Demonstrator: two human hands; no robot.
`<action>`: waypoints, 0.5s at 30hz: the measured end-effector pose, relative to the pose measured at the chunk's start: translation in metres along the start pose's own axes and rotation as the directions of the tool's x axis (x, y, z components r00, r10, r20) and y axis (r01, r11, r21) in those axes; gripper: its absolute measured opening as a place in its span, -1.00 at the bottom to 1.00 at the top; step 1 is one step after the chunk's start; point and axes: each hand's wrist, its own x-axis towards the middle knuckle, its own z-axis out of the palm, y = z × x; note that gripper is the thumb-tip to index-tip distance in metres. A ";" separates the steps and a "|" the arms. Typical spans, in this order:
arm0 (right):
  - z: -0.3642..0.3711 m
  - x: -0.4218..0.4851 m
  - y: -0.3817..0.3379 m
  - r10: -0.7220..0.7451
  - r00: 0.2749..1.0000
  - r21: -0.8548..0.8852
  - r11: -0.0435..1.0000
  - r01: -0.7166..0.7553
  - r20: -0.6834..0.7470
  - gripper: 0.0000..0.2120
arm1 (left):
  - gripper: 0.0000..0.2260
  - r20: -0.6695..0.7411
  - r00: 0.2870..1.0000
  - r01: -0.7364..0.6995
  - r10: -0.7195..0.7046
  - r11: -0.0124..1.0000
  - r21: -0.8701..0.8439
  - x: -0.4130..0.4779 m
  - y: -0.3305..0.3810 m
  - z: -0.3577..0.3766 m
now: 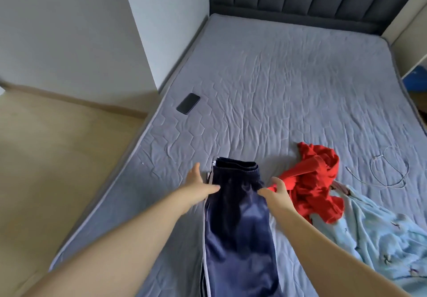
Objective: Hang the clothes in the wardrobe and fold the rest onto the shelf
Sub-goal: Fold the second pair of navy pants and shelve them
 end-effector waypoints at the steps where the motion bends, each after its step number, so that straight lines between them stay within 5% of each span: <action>1: 0.006 0.009 0.009 0.016 1.000 -0.039 0.999 -0.016 0.016 -0.45 | -0.20 0.001 1.000 0.009 -0.009 0.999 0.049 0.017 -0.007 0.004; 7: 0.017 0.014 0.058 0.142 0.985 -0.191 0.974 -0.122 0.096 -0.44 | -0.31 -0.014 0.997 0.073 -0.072 0.977 0.198 0.060 -0.056 0.029; 15: 0.024 0.033 0.097 0.141 0.975 -0.357 0.931 -0.072 0.171 -0.41 | -0.46 -0.036 0.998 -0.031 0.052 0.897 0.441 0.069 -0.092 0.055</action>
